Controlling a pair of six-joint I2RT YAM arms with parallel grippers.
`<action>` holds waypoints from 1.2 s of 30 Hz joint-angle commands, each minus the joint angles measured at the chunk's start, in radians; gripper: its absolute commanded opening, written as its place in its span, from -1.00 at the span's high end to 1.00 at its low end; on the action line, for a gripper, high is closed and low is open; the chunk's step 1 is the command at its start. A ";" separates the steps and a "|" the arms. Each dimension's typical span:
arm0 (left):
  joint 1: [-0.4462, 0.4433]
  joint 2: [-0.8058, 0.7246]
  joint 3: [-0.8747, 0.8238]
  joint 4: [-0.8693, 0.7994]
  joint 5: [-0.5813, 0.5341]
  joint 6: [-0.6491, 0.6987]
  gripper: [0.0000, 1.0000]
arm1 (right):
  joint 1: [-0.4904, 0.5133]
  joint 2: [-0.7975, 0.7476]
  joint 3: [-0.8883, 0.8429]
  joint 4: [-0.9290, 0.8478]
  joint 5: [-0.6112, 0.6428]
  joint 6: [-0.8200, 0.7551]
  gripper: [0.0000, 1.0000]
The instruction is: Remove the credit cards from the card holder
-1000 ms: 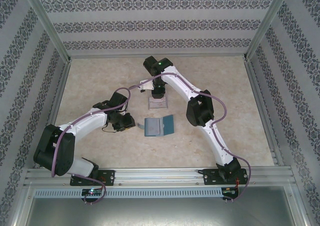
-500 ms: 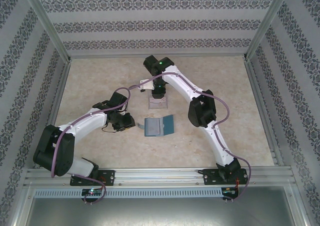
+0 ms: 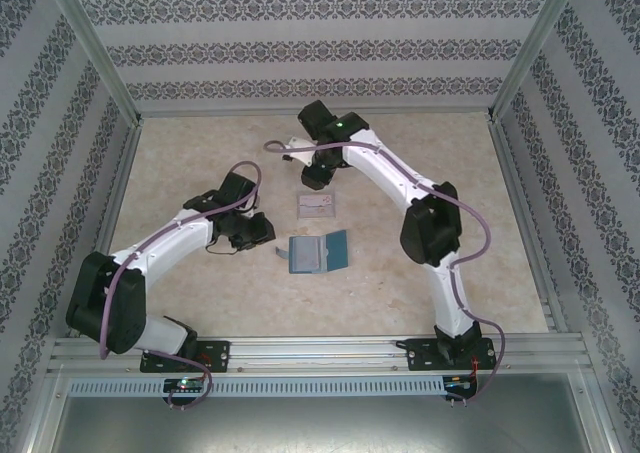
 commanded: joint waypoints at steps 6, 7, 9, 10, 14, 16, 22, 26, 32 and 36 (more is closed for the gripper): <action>-0.072 0.139 0.081 0.085 0.083 -0.027 0.66 | -0.020 -0.275 -0.402 0.332 -0.134 0.575 0.46; -0.078 0.159 0.091 0.087 0.086 -0.026 0.69 | -0.020 -0.297 -0.442 0.346 -0.137 0.631 0.49; -0.089 0.189 0.102 0.090 0.091 -0.030 0.73 | -0.021 -0.323 -0.498 0.356 -0.163 0.718 0.53; -0.094 0.201 0.104 0.089 0.092 -0.031 0.75 | -0.020 -0.337 -0.523 0.354 -0.178 0.761 0.54; -0.099 0.228 0.099 0.074 0.082 -0.034 0.84 | 0.002 -0.390 -0.612 0.365 -0.211 0.847 0.57; -0.102 0.233 0.089 0.069 0.076 -0.033 0.86 | 0.015 -0.409 -0.647 0.365 -0.198 0.888 0.58; -0.101 0.266 0.064 0.071 0.066 -0.017 0.97 | 0.019 -0.418 -0.751 0.459 -0.271 1.095 0.76; -0.100 0.291 0.061 0.071 0.057 -0.002 0.98 | 0.039 -0.395 -0.778 0.491 -0.304 1.190 0.74; -0.100 0.317 0.065 0.060 0.046 0.016 0.99 | 0.090 -0.342 -0.781 0.512 -0.317 1.233 0.76; -0.101 0.315 0.053 0.051 0.034 0.020 1.00 | 0.111 -0.308 -0.788 0.530 -0.329 1.255 0.77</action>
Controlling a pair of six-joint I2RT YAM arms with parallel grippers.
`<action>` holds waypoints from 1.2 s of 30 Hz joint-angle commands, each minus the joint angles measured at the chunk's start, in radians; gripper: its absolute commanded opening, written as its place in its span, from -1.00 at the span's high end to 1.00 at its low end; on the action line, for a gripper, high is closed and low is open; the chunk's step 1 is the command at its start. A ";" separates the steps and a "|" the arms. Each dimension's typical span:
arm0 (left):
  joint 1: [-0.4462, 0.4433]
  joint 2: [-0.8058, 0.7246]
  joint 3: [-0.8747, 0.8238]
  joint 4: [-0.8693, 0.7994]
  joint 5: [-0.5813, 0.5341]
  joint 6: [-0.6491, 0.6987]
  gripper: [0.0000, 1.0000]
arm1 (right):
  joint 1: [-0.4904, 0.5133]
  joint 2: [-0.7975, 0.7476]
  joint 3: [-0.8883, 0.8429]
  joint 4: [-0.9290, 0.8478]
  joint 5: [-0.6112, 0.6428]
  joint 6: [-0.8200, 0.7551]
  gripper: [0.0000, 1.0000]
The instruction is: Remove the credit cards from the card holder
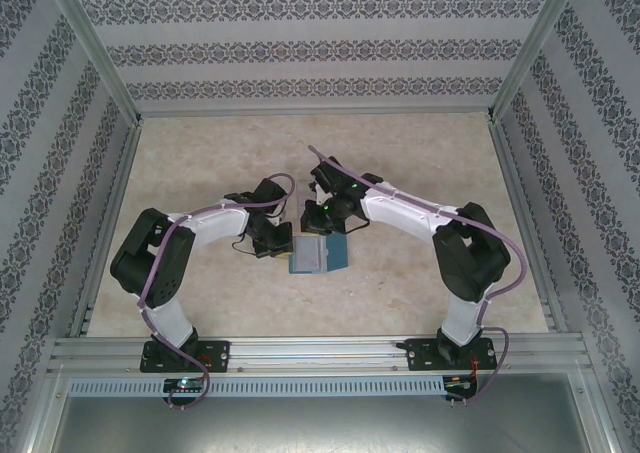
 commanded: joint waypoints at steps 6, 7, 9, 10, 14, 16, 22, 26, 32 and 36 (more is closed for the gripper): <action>-0.008 0.001 -0.054 0.013 -0.008 0.017 1.00 | 0.037 0.075 -0.032 0.062 -0.044 0.069 0.82; -0.008 0.001 -0.062 0.020 -0.004 0.015 1.00 | 0.039 0.079 -0.038 0.070 -0.045 0.075 0.84; -0.008 -0.001 -0.070 0.027 0.001 0.014 1.00 | 0.046 0.089 -0.057 0.093 -0.040 0.090 0.84; -0.009 -0.001 -0.070 0.030 0.002 0.014 1.00 | 0.049 0.094 -0.064 0.105 -0.045 0.094 0.84; -0.007 0.002 -0.071 0.034 0.004 0.015 1.00 | 0.054 0.116 -0.074 0.133 -0.061 0.109 0.85; -0.007 0.006 -0.070 0.034 0.005 0.014 1.00 | 0.055 0.121 -0.076 0.136 -0.064 0.111 0.84; -0.006 0.010 -0.065 0.034 0.007 0.018 1.00 | 0.056 0.137 -0.080 0.122 -0.064 0.104 0.83; -0.006 0.013 -0.062 0.031 0.007 0.016 1.00 | 0.057 0.149 -0.086 0.122 -0.062 0.105 0.81; -0.006 0.010 -0.064 0.024 0.004 0.017 1.00 | 0.058 0.147 -0.084 0.081 -0.011 0.089 0.71; -0.006 0.007 -0.067 0.021 0.000 0.016 1.00 | 0.061 0.141 -0.071 0.028 0.032 0.071 0.59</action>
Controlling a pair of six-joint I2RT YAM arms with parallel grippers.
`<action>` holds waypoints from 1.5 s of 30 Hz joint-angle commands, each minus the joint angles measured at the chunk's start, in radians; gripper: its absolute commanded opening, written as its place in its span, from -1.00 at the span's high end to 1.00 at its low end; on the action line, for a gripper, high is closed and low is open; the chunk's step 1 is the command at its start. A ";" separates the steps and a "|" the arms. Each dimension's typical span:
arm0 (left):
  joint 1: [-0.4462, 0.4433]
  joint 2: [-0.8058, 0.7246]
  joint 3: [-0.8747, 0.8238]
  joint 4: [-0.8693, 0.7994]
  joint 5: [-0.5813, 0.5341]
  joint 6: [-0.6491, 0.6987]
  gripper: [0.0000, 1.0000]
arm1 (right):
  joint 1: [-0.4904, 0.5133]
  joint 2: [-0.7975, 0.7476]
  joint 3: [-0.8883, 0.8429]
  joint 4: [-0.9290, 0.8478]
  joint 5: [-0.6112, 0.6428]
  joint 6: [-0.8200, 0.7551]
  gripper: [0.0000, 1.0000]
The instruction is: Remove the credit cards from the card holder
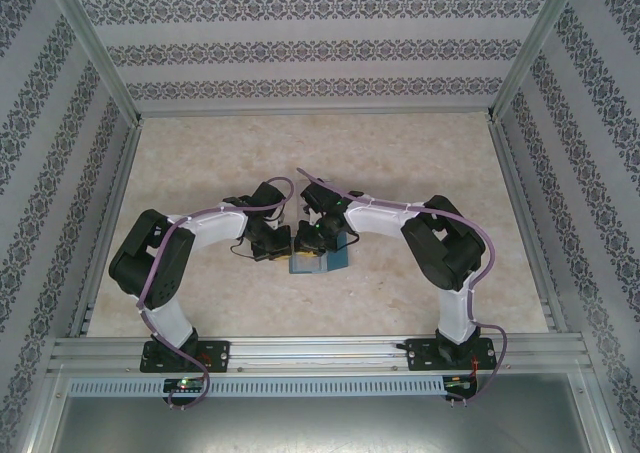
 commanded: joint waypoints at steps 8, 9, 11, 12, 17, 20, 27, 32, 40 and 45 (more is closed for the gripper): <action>-0.006 0.010 -0.027 -0.008 -0.002 0.012 1.00 | 0.026 -0.019 0.027 -0.159 0.151 -0.035 0.47; -0.006 0.009 -0.027 -0.008 -0.003 0.013 1.00 | 0.028 -0.022 0.032 -0.171 0.162 -0.038 0.46; -0.007 0.009 -0.029 -0.003 -0.002 0.012 1.00 | 0.029 -0.028 0.042 -0.197 0.186 -0.043 0.44; -0.006 0.009 -0.032 -0.001 -0.002 0.010 1.00 | 0.032 -0.028 0.048 -0.213 0.200 -0.045 0.43; -0.007 0.009 -0.034 0.003 0.001 0.010 1.00 | 0.033 -0.027 0.063 -0.255 0.235 -0.058 0.40; -0.006 0.009 -0.033 0.003 0.001 0.013 1.00 | 0.034 -0.027 0.069 -0.269 0.247 -0.061 0.38; -0.006 0.010 -0.033 0.006 0.002 0.010 1.00 | 0.037 -0.039 0.089 -0.316 0.296 -0.076 0.34; -0.006 0.012 -0.031 0.006 0.003 0.012 1.00 | 0.039 -0.047 0.106 -0.352 0.328 -0.089 0.31; -0.006 0.015 -0.028 0.006 0.003 0.012 1.00 | 0.038 -0.055 0.126 -0.399 0.375 -0.101 0.24; -0.007 0.021 -0.023 0.005 0.004 0.014 1.00 | 0.040 -0.049 0.143 -0.430 0.397 -0.111 0.17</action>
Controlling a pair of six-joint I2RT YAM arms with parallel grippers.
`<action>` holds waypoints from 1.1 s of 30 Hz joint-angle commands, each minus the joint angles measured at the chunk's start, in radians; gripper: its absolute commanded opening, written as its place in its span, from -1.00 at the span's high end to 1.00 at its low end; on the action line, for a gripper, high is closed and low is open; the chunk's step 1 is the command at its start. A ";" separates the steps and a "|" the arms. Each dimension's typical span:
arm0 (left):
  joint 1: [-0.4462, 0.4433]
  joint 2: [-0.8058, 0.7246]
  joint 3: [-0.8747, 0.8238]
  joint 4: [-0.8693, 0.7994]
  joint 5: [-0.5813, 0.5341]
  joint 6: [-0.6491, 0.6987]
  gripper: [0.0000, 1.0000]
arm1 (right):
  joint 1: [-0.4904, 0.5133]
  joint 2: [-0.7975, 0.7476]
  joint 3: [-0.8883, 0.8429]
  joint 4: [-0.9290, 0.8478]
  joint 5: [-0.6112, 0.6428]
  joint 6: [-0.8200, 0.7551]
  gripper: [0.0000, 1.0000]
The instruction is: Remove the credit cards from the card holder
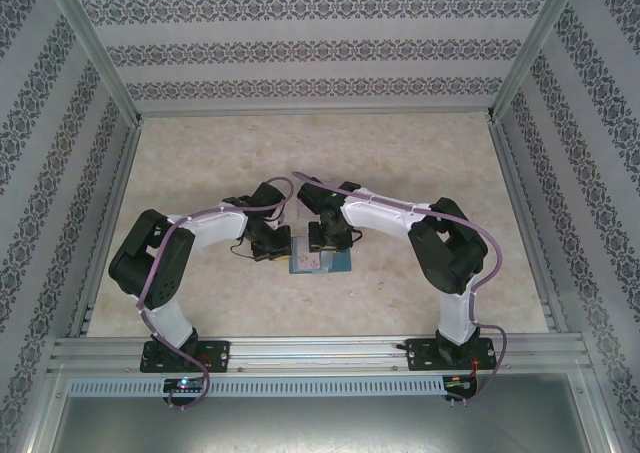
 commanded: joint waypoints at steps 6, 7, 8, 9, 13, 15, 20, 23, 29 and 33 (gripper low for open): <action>-0.007 0.033 -0.012 0.000 0.008 0.016 1.00 | 0.013 -0.027 0.039 -0.094 0.088 -0.025 0.07; -0.007 0.033 -0.010 -0.001 0.008 0.019 1.00 | 0.013 -0.030 0.039 -0.096 0.091 -0.024 0.07; -0.007 0.034 -0.008 -0.003 0.007 0.018 1.00 | 0.011 -0.031 0.038 -0.097 0.092 -0.024 0.07; -0.006 0.034 -0.006 -0.006 0.006 0.019 1.00 | 0.010 -0.033 0.036 -0.096 0.088 -0.023 0.09; -0.006 0.038 -0.004 -0.006 0.008 0.020 1.00 | 0.006 -0.045 0.022 -0.070 0.043 -0.018 0.25; -0.006 0.040 -0.002 -0.007 0.008 0.020 1.00 | 0.000 -0.054 0.008 -0.042 0.008 -0.011 0.39; -0.007 0.042 0.001 -0.006 0.008 0.019 1.00 | -0.017 -0.077 -0.028 0.010 -0.065 0.003 0.79; -0.006 0.042 0.001 -0.006 0.008 0.020 1.00 | -0.036 -0.098 -0.063 0.061 -0.112 0.015 0.93; -0.006 0.045 0.004 -0.010 0.008 0.020 1.00 | -0.074 -0.117 -0.132 0.145 -0.182 0.031 1.00; -0.007 0.045 0.004 -0.014 0.005 0.022 1.00 | -0.082 -0.102 -0.134 0.093 -0.106 0.000 0.78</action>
